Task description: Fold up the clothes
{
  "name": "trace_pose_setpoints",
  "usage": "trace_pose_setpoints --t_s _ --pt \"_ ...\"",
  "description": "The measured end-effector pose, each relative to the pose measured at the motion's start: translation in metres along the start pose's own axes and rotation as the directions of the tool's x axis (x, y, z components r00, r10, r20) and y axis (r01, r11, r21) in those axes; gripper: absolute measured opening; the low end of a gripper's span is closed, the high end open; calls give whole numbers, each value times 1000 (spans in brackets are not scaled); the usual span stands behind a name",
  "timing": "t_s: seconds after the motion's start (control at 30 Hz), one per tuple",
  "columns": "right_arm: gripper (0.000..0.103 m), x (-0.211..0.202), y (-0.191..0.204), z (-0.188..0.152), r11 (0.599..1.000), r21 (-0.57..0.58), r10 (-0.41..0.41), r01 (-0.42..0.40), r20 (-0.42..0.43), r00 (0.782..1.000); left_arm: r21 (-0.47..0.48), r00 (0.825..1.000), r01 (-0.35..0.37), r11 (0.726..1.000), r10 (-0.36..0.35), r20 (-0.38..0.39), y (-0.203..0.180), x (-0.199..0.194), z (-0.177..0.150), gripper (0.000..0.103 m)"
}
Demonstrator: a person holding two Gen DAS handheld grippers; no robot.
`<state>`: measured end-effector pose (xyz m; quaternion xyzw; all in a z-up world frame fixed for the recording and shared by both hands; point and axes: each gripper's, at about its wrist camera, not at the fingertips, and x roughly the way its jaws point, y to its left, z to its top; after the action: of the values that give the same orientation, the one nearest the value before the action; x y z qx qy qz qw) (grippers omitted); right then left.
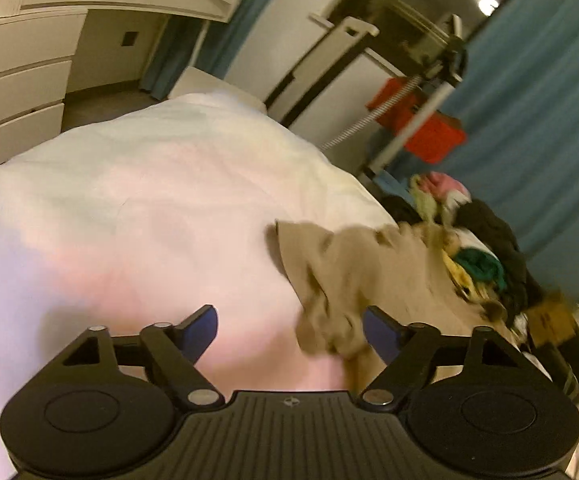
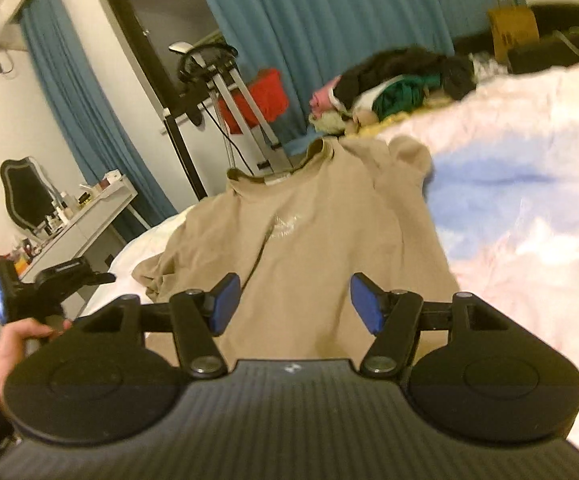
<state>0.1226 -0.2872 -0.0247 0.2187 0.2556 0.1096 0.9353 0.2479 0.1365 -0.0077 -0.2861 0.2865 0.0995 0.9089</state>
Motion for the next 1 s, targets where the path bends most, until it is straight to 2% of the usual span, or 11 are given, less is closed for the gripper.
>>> trace_pose_setpoints --t_s 0.2,0.27,0.4,0.47,0.53,0.67,0.83,0.9,0.93,0.97,1.0 --pt "64 35 -10 -1 998 46 40 -39 -28 999 -20 1000 -11 1000 11 20 5 65 13 64" --pt "64 47 -14 -1 998 62 36 -34 -43 998 25 999 -32 999 32 -2 -1 89 17 53" --pt "64 67 -26 1 991 135 35 -26 -60 998 0 995 -101 995 101 3 -4 115 29 33" --pt "64 73 -34 1 980 196 44 -31 -63 997 28 994 -111 993 112 -6 -10 124 43 9" --pt "64 75 -37 1 976 218 33 -20 -56 998 114 989 -143 983 145 -11 -21 131 58 6" --pt "64 79 -35 1 980 197 9 1 -50 999 250 972 -234 939 218 88 -48 135 92 5" --pt "64 84 -27 1 991 136 -11 17 -46 999 272 934 -347 898 306 183 -64 150 115 7" --pt "64 84 -25 1 993 115 -13 18 -46 999 251 936 -345 904 313 159 -58 153 115 15" --pt "64 84 -24 1 994 109 -13 18 -45 999 239 939 -339 910 313 141 -54 154 114 22" --pt "64 84 -23 1 994 106 -11 16 -44 999 226 942 -333 915 312 123 -49 155 113 39" --pt "64 84 -23 1 995 103 -10 14 -44 999 212 944 -329 920 313 106 -44 154 112 47"
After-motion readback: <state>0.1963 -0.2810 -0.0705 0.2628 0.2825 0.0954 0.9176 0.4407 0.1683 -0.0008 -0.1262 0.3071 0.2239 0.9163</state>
